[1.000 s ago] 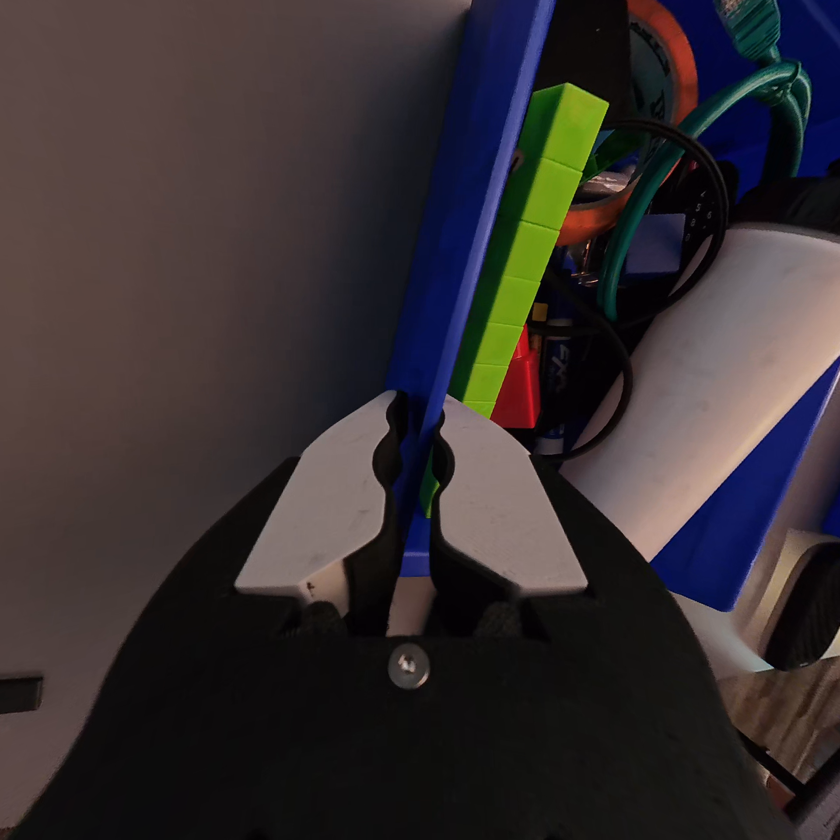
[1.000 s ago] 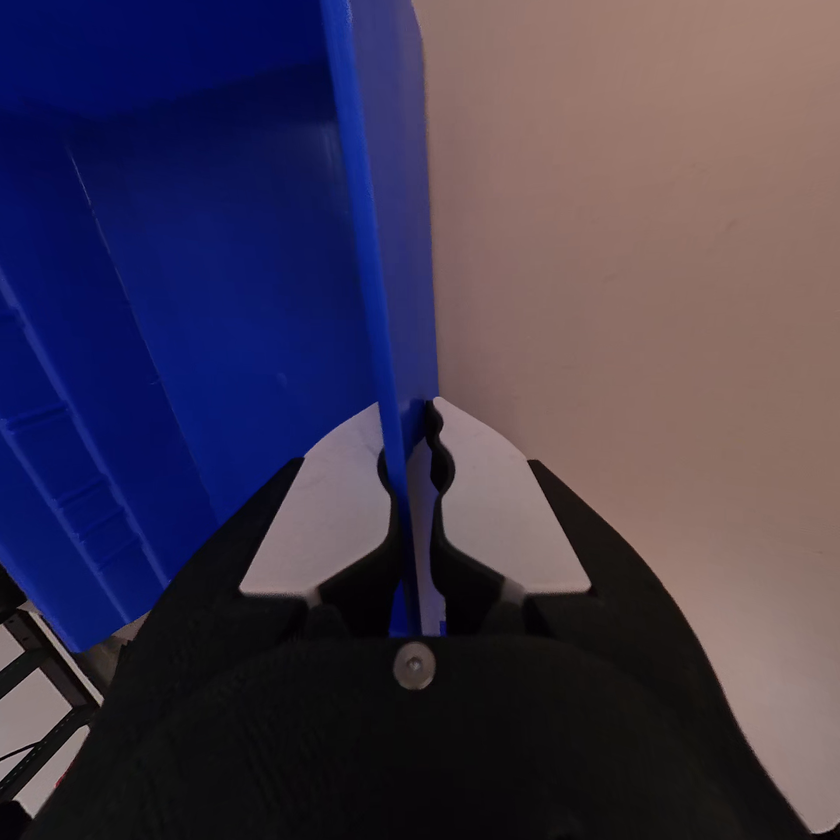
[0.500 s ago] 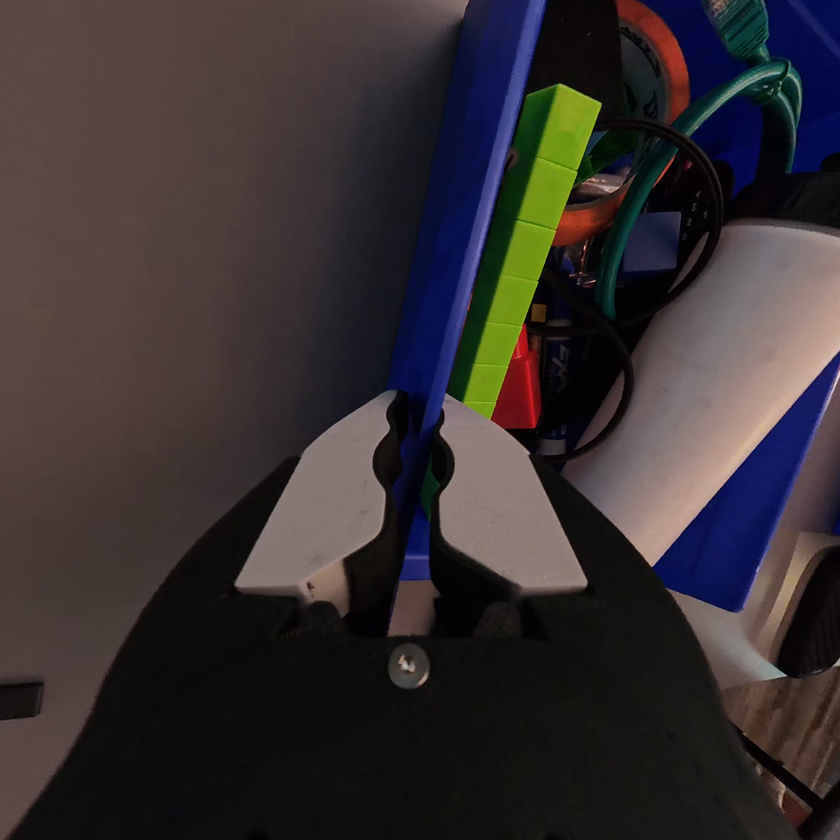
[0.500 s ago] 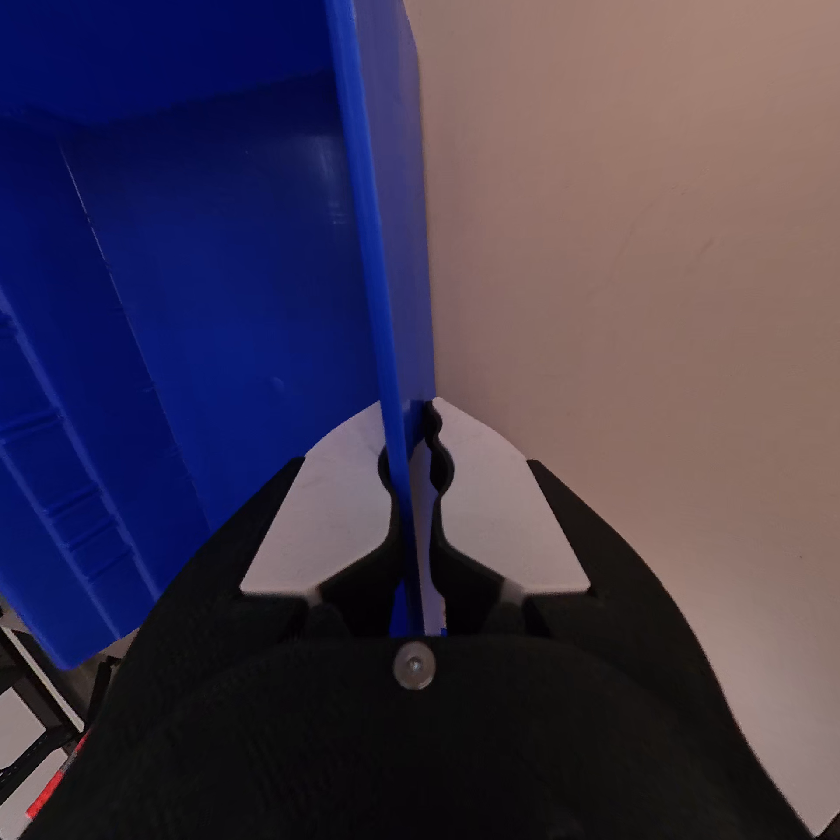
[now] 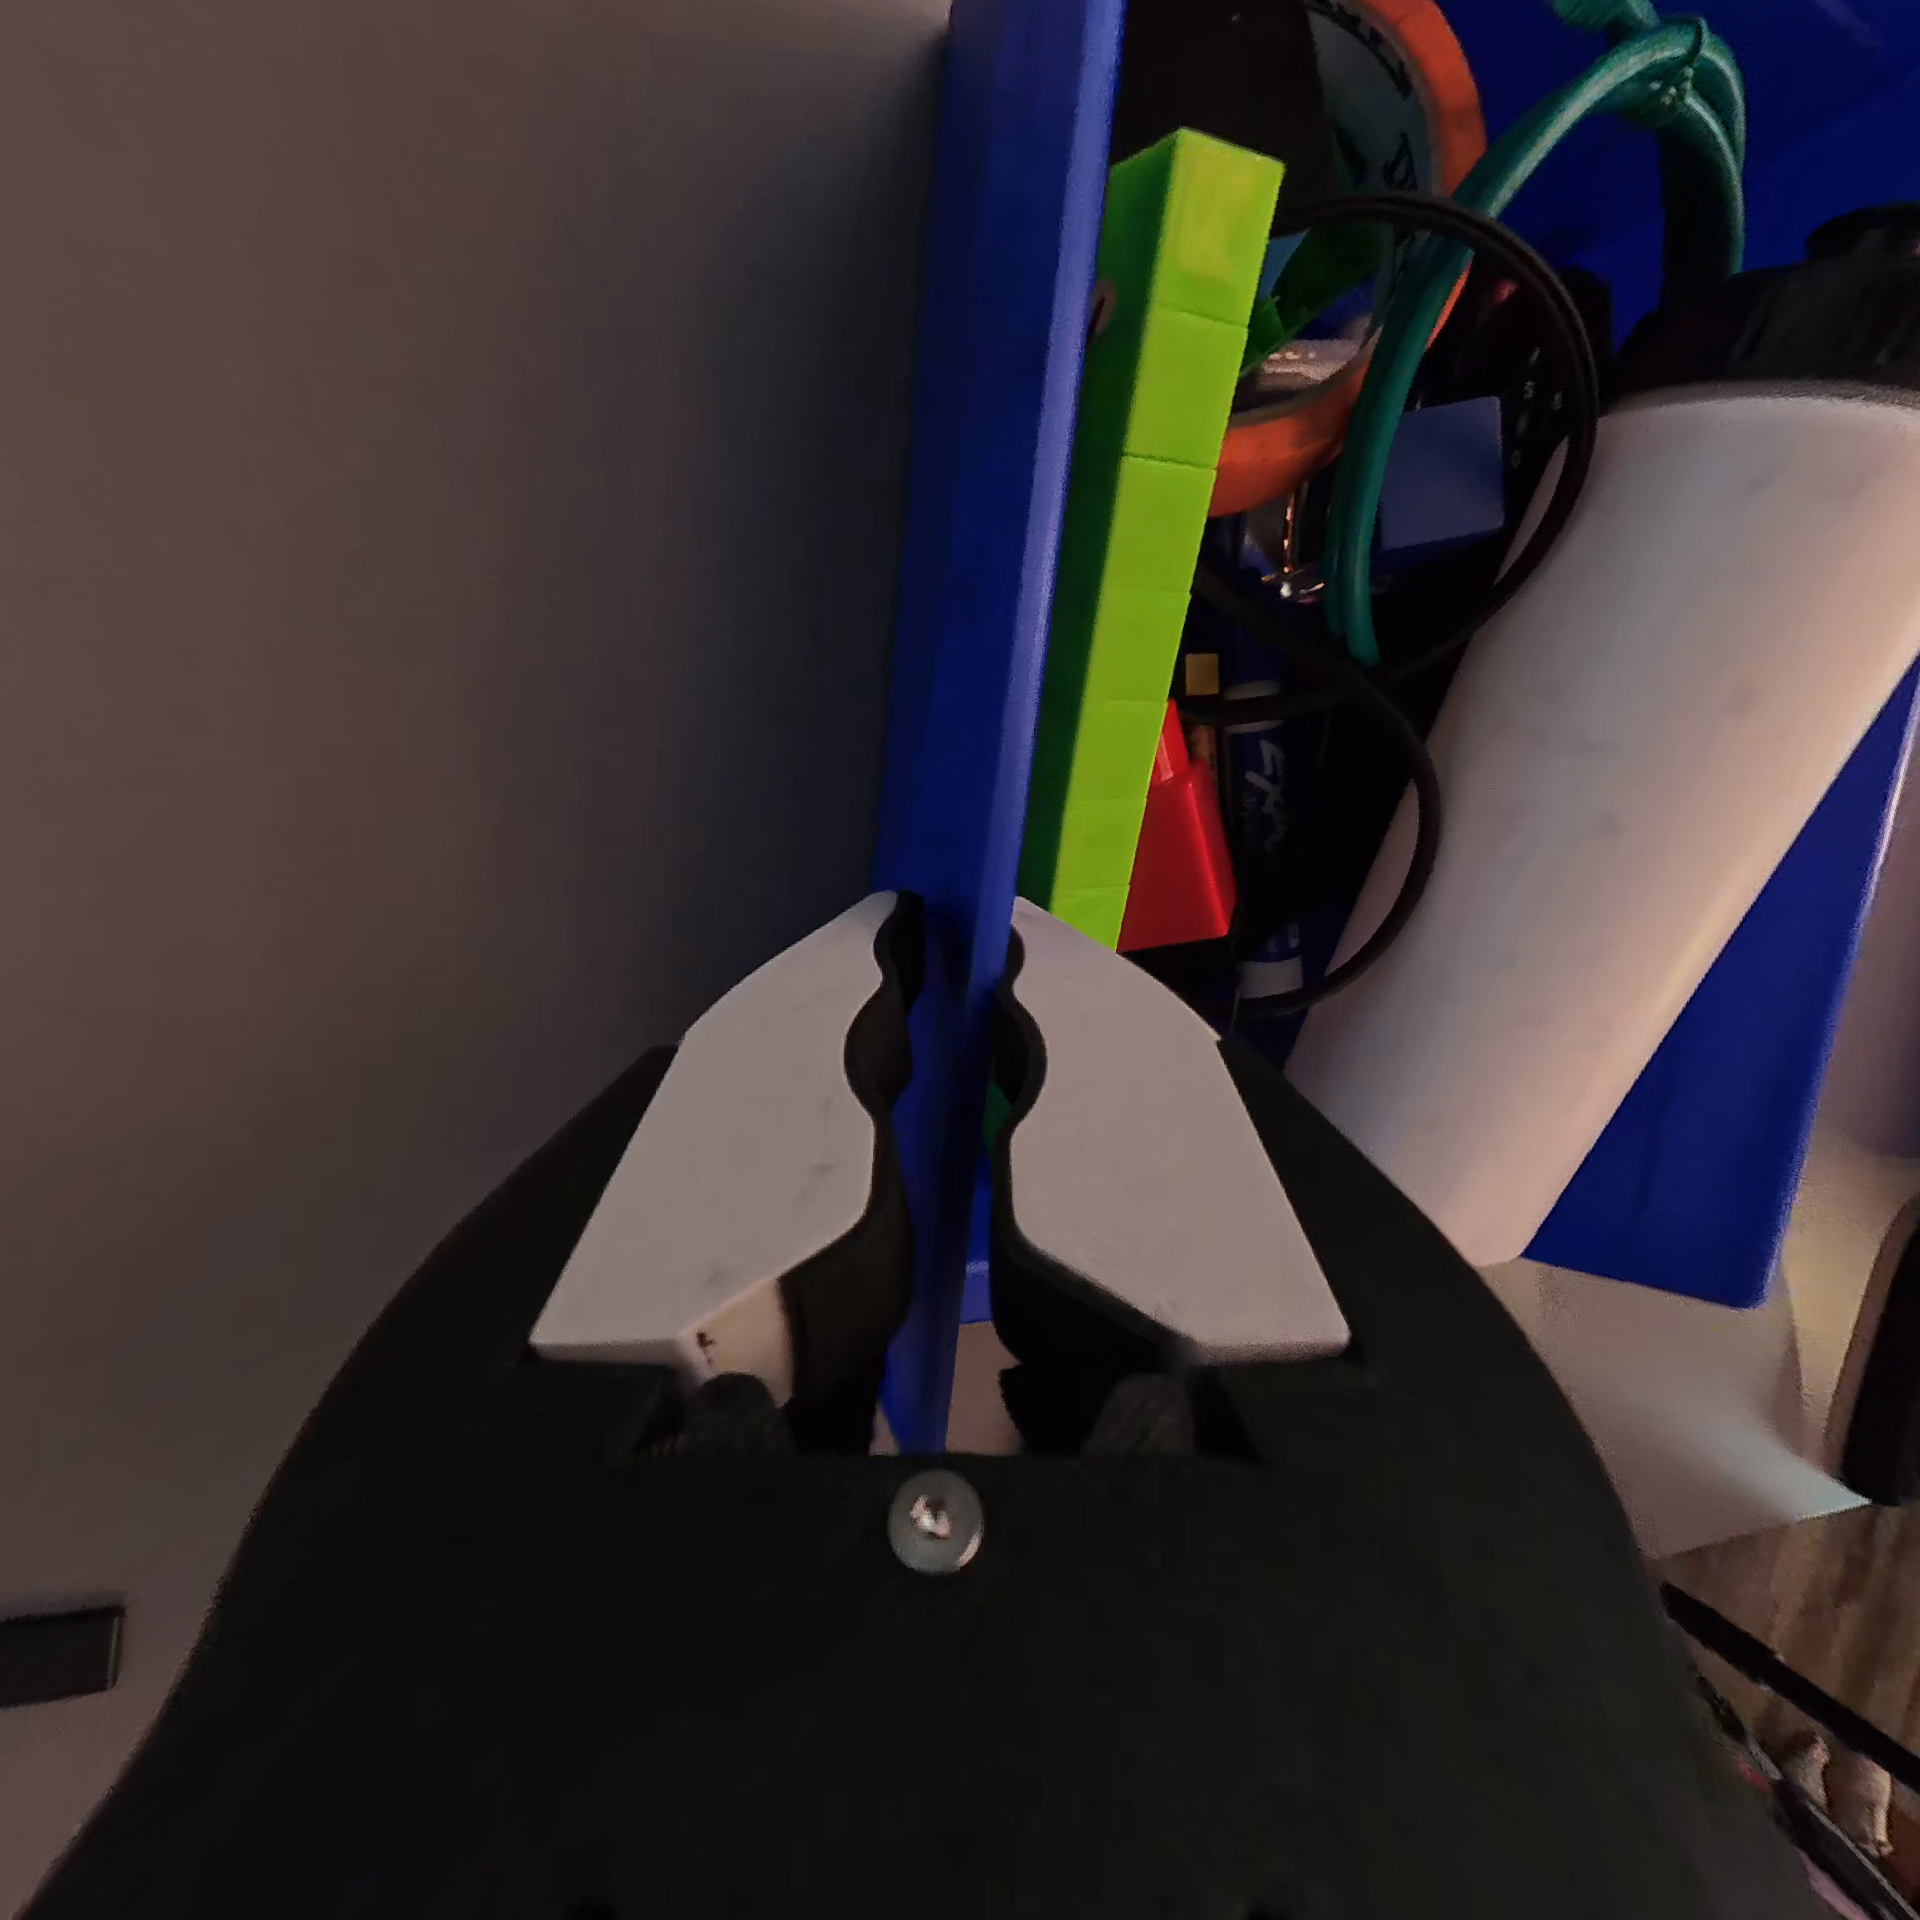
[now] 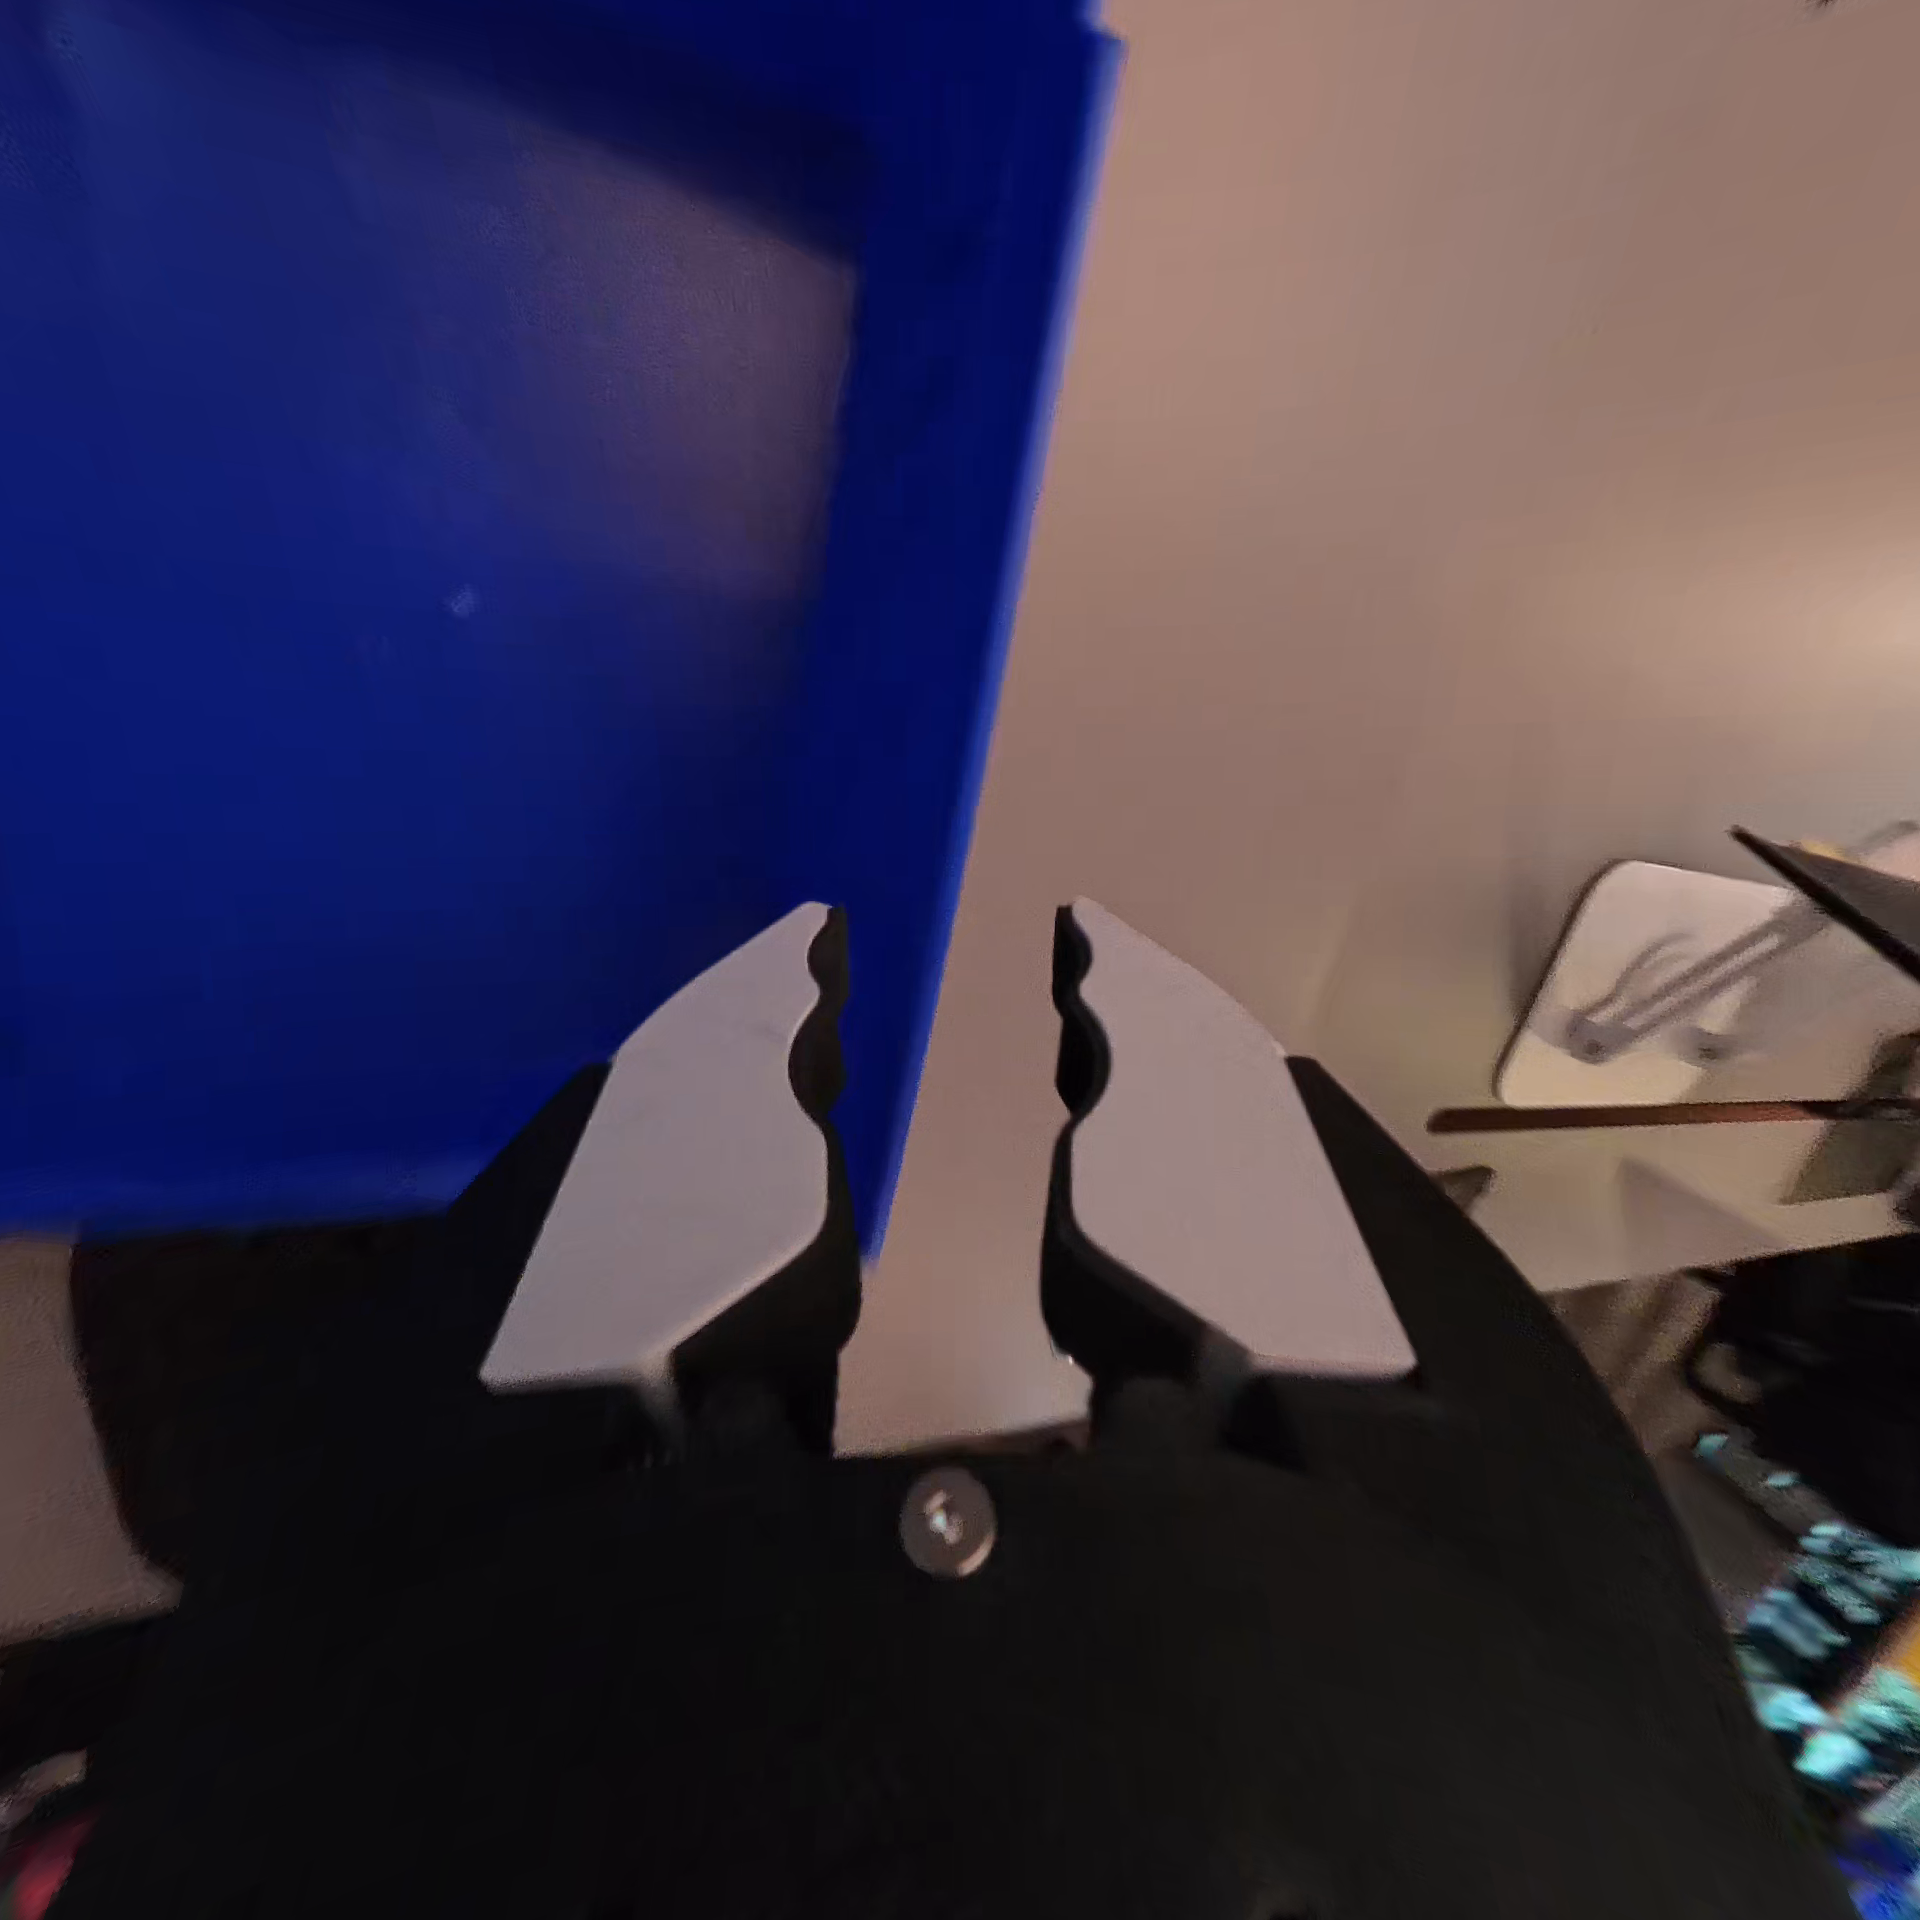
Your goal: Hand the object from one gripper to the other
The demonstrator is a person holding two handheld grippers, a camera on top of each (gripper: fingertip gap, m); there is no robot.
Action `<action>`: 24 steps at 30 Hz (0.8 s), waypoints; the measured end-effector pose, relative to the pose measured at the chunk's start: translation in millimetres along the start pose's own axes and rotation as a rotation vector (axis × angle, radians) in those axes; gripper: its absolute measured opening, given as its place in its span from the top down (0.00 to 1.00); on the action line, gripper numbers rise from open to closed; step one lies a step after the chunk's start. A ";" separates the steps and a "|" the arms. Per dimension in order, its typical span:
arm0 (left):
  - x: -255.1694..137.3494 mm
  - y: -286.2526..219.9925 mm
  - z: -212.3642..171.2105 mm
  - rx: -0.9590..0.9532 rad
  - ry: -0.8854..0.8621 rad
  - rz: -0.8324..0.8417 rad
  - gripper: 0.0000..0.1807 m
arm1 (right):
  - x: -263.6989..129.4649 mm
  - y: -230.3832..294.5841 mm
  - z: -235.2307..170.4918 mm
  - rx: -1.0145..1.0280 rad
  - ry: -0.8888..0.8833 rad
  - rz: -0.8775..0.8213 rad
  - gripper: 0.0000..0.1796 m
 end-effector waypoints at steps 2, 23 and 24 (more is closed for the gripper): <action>1.3 2.9 -5.5 -0.001 -0.022 -0.038 0.92 | -40.2 32.1 -25.4 -0.136 0.039 0.005 0.79; -22.9 26.8 -41.8 -0.110 -0.321 -0.336 0.78 | -158.1 139.4 -219.2 -0.714 0.337 -0.619 0.94; -22.5 26.0 -41.6 -0.107 -0.318 -0.333 0.78 | -159.8 135.9 -221.6 -0.706 0.333 -0.617 0.95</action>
Point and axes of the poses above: each gripper's, where its closed fingertips meet, x out along the fingers, z out of its top, y = z × x across the jaws, the point moved 9 cm from there along -x, back along the fingers, and after that the axes turned 3 degrees about y, right-handed, at the moved point
